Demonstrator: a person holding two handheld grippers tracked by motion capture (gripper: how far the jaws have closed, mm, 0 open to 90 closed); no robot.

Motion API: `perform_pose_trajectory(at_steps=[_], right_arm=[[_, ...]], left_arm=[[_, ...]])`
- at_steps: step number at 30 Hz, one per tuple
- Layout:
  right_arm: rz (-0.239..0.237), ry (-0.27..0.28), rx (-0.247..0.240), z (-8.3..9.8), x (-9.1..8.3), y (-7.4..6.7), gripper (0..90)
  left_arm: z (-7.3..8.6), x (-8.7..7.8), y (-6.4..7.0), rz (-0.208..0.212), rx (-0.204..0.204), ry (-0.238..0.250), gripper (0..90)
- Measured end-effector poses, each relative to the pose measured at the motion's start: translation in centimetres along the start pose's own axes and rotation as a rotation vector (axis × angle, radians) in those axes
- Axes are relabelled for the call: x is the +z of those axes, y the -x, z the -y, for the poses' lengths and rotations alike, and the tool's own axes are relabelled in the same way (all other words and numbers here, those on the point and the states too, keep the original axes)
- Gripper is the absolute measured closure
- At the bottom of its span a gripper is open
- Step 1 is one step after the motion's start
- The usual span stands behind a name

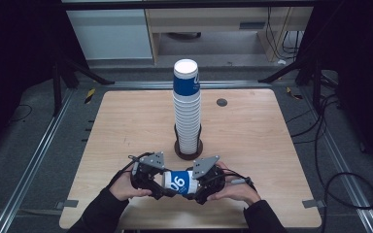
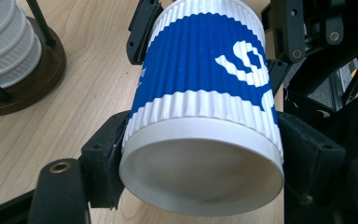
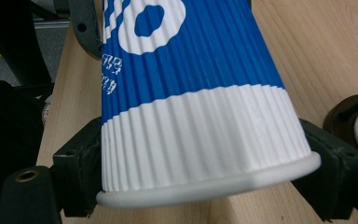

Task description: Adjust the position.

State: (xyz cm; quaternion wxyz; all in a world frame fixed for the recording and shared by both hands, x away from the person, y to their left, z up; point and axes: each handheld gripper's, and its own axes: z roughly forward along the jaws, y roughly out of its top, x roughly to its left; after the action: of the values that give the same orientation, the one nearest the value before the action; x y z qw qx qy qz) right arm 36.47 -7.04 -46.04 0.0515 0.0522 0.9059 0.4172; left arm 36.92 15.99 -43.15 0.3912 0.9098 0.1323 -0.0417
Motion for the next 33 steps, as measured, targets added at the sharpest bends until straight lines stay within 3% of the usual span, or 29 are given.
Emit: perform_pose_trajectory(at_steps=[5, 11, 13, 14, 15, 16, 17, 18, 19, 20, 21, 25, 33], right_arm=[[0.001, 0.017, 0.022, 0.0, -0.2, 0.1, 10.7], [0.025, 0.099, 0.073, -0.1, -1.7, 0.8, 7.5], [0.039, 0.132, 0.095, -0.1, -2.4, 1.1, 7.1], [0.039, 0.132, 0.095, -0.1, -2.4, 1.1, 7.1], [0.057, 0.168, 0.116, 0.1, -3.2, 1.4, 7.4], [0.057, 0.168, 0.116, 0.1, -3.2, 1.4, 7.4], [0.062, 0.199, 0.141, 0.2, -3.8, 1.7, 7.3], [0.065, 0.21, 0.148, 0.2, -3.9, 1.7, 7.4], [0.065, 0.223, 0.153, 0.3, -4.1, 1.8, 7.5], [0.065, 0.223, 0.153, 0.3, -4.1, 1.8, 7.5], [0.058, 0.244, 0.168, 0.4, -4.4, 1.9, 7.4], [0.017, 0.292, 0.185, 0.4, -4.7, 1.9, 7.9], [-0.045, 0.332, 0.193, 0.2, -4.3, 1.7, 9.5]], left_arm=[[0.0, -0.4, -0.1, -0.014, 0.002, 0.022, 25.5], [0.2, -1.3, -0.5, -0.036, -0.012, 0.069, 25.6], [0.3, -2.1, -0.7, -0.052, -0.027, 0.12, 25.6], [0.3, -2.1, -0.7, -0.052, -0.027, 0.12, 25.6], [0.4, -2.6, -0.8, -0.064, -0.033, 0.163, 25.6], [0.4, -2.6, -0.8, -0.064, -0.033, 0.163, 25.6], [0.4, -3.0, -0.8, -0.063, -0.028, 0.199, 25.6], [0.4, -3.0, -0.8, -0.063, -0.028, 0.199, 25.6], [0.4, -3.2, -0.7, -0.047, -0.028, 0.244, 25.5], [0.4, -3.2, -0.7, -0.047, -0.028, 0.244, 25.6], [0.4, -3.2, -0.7, -0.027, -0.026, 0.273, 25.5], [0.5, -2.9, -0.6, -0.002, -0.026, 0.311, 25.5], [0.5, -2.3, -0.4, 0.029, -0.014, 0.324, 25.6]])
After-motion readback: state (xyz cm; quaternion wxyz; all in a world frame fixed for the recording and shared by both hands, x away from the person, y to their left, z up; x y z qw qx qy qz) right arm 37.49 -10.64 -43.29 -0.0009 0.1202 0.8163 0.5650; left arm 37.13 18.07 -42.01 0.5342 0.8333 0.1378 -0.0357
